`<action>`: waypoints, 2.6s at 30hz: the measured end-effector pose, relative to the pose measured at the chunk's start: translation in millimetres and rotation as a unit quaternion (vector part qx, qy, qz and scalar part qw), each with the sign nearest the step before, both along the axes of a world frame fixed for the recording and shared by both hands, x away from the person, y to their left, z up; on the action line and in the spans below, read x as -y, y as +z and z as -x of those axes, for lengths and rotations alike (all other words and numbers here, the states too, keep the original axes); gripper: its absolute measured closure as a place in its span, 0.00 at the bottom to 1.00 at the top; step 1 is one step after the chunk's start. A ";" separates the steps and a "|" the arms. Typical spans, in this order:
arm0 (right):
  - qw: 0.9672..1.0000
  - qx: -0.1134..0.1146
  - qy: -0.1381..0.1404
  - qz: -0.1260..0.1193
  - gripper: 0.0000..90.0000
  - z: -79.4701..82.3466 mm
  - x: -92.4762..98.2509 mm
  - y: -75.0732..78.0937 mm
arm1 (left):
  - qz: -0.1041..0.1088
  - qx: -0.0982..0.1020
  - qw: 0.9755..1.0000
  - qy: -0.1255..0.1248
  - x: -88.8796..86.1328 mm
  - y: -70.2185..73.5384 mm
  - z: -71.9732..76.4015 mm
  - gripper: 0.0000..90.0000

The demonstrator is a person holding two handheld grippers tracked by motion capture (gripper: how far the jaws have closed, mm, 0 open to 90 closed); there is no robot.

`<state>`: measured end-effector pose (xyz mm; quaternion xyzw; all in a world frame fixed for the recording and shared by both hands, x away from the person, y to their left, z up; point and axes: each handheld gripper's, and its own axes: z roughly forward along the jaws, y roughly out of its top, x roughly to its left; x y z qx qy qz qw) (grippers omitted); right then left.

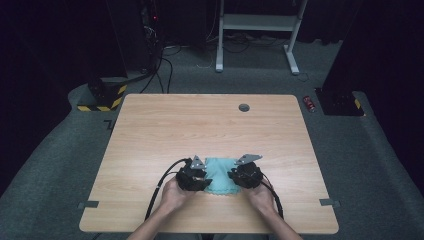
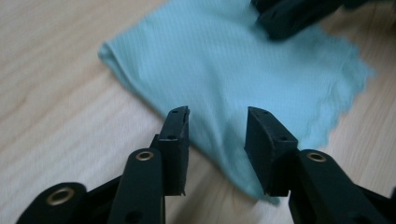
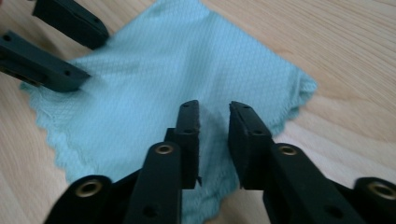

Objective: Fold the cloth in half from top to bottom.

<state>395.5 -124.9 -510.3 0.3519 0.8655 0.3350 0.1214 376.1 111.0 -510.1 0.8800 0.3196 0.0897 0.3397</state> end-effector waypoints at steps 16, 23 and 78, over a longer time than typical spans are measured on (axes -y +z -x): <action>0.999 0.019 0.029 0.003 0.92 28.1 8.6 -2.6 | -0.014 0.042 0.995 0.092 -4.6 -2.1 -10.6 0.58; 0.999 0.026 0.032 -0.008 0.83 31.6 8.1 2.3 | 0.018 0.041 0.994 0.104 -14.3 0.9 -8.5 0.58; 0.993 0.028 -0.086 -0.081 0.62 5.8 66.9 11.6 | 0.089 0.036 0.982 0.161 -66.1 10.8 -11.5 0.46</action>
